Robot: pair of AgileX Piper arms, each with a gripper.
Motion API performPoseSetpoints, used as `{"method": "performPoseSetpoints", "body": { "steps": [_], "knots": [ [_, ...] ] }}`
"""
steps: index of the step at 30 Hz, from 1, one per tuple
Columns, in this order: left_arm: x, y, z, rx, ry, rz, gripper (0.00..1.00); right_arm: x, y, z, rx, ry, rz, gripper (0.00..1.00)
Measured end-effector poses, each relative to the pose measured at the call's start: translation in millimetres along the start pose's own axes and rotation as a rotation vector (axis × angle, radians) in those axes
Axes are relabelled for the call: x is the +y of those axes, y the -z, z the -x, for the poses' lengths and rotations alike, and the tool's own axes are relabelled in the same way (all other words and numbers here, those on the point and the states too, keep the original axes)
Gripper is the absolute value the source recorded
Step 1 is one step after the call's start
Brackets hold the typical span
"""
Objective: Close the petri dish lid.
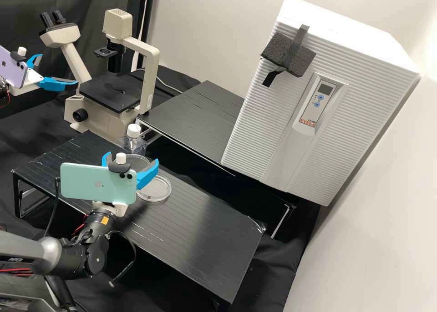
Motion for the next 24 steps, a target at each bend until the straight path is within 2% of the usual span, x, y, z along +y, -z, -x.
{"method": "performPoseSetpoints", "body": {
  "steps": [10, 16, 24],
  "knots": [
    [0.0, 0, 0, 0.0, 0.0, 0.0, 1.0, -1, -6, -9, -0.069, -0.055, -0.003, 0.0],
    [0.0, 0, 0, 0.0, 0.0, 0.0, 1.0, 0, -7, -11, -0.1, -0.089, 0.021, 0.0],
    [0.0, 0, 0, 0.0, 0.0, 0.0, 1.0, -5, -14, -18, -0.179, -0.104, 0.01, 0.0]
  ]
}}
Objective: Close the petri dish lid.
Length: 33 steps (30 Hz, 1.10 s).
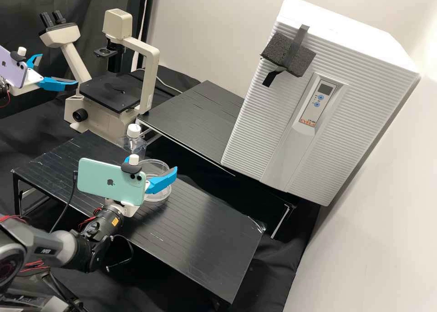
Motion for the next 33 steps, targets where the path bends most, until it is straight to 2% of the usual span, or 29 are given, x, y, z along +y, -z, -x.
{"method": "performPoseSetpoints", "body": {
  "steps": [5, 10, 18, 22, 23, 26, 27, 30, 33],
  "knots": [
    [0.0, 0, 0, 0.0, 0.0, 0.0, 1.0, -6, -5, -4, -0.053, 0.013, -0.002, 0.0],
    [0.0, 0, 0, 0.0, 0.0, 0.0, 1.0, -8, -7, -6, -0.074, 0.008, -0.005, 0.0],
    [0.0, 0, 0, 0.0, 0.0, 0.0, 1.0, 3, -11, 0, -0.109, -0.033, 0.027, 0.0],
    [0.0, 0, 0, 0.0, 0.0, 0.0, 1.0, 9, -12, 8, -0.111, -0.019, 0.026, 0.0],
    [0.0, 0, 0, 0.0, 0.0, 0.0, 1.0, 10, -12, 9, -0.106, -0.015, 0.017, 0.0],
    [0.0, 0, 0, 0.0, 0.0, 0.0, 1.0, 14, -11, 16, -0.087, 0.007, 0.033, 0.0],
    [0.0, 0, 0, 0.0, 0.0, 0.0, 1.0, 16, -12, 18, -0.088, 0.003, 0.014, 0.0],
    [0.0, 0, 0, 0.0, 0.0, 0.0, 1.0, 16, -14, 21, -0.081, 0.029, 0.014, 0.0],
    [0.0, 0, 0, 0.0, 0.0, 0.0, 1.0, 17, -16, 23, -0.071, 0.037, -0.003, 0.0]
  ]
}}
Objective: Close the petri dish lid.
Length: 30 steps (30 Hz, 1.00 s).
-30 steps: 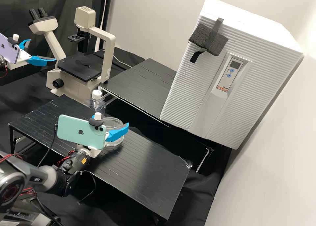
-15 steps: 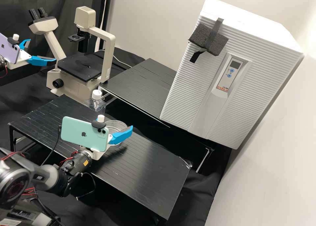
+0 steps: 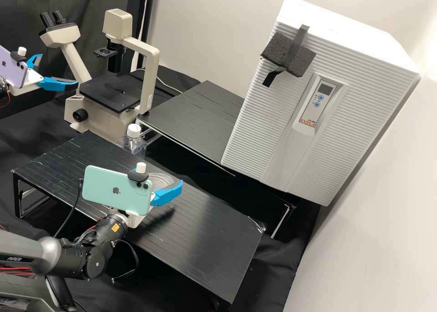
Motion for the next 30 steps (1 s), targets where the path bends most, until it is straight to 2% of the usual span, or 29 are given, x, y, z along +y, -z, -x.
{"method": "performPoseSetpoints", "body": {
  "steps": [7, 11, 16, 22, 27, 30],
  "knots": [
    [0.0, 0, 0, 0.0, 0.0, 0.0, 1.0, -1, 2, -1, 0.041, 0.017, -0.045, 0.0],
    [0.0, 0, 0, 0.0, 0.0, 0.0, 1.0, 0, 7, 2, 0.067, 0.002, -0.05, 0.0],
    [0.0, 0, 0, 0.0, 0.0, 0.0, 1.0, 1, 12, 4, 0.094, -0.007, -0.037, 0.0],
    [0.0, 0, 0, 0.0, 0.0, 0.0, 1.0, -3, 16, 2, 0.099, 0.02, -0.061, 0.0],
    [0.0, 0, 0, 0.0, 0.0, 0.0, 1.0, -9, 22, -3, 0.111, 0.039, -0.051, 0.0],
    [0.0, 0, 0, 0.0, 0.0, 0.0, 1.0, -11, 22, -5, 0.091, 0.031, -0.049, 0.0]
  ]
}}
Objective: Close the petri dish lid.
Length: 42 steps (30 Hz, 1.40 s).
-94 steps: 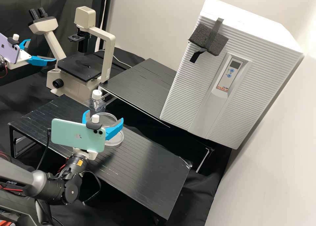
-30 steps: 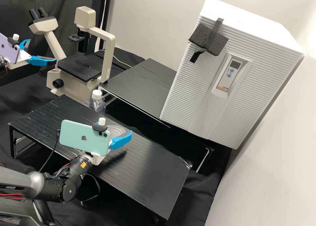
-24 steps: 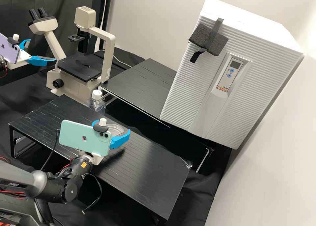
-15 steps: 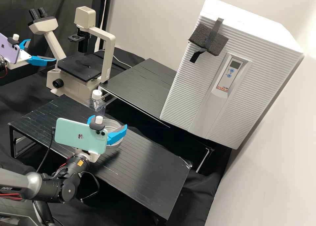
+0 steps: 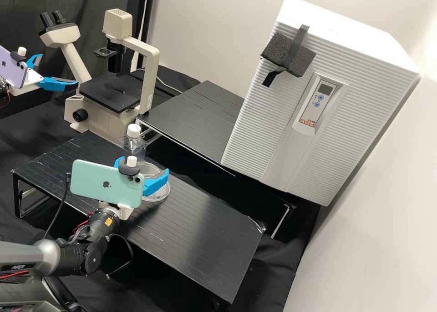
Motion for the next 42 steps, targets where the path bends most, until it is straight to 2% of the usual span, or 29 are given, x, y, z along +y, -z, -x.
{"method": "performPoseSetpoints", "body": {
  "steps": [6, 11, 15, 23, 28, 32, 35, 39, 40, 42],
  "knots": [
    [0.0, 0, 0, 0.0, 0.0, 0.0, 1.0, 0, -3, -2, -0.04, -0.013, 0.004, 0.0],
    [0.0, 0, 0, 0.0, 0.0, 0.0, 1.0, 1, -5, -2, -0.055, -0.03, -0.017, 0.0],
    [0.0, 0, 0, 0.0, 0.0, 0.0, 1.0, 1, -5, -2, -0.058, -0.033, -0.019, 0.0],
    [0.0, 0, 0, 0.0, 0.0, 0.0, 1.0, 4, -10, -1, -0.089, -0.047, -0.014, 0.0],
    [0.0, 0, 0, 0.0, 0.0, 0.0, 1.0, 3, -10, -1, -0.086, -0.03, 0.013, 0.0],
    [0.0, 0, 0, 0.0, 0.0, 0.0, 1.0, 3, -11, 0, -0.091, -0.026, 0.001, 0.0],
    [0.0, 0, 0, 0.0, 0.0, 0.0, 1.0, 3, -11, 0, -0.087, -0.017, 0.012, 0.0],
    [0.0, 0, 0, 0.0, 0.0, 0.0, 1.0, 3, -11, 0, -0.088, -0.018, 0.008, 0.0],
    [0.0, 0, 0, 0.0, 0.0, 0.0, 1.0, 3, -12, 0, -0.09, -0.018, 0.009, 1.0],
    [0.0, 0, 0, 0.0, 0.0, 0.0, 1.0, 3, -12, 0, -0.091, -0.013, 0.008, 1.0]
  ]
}}
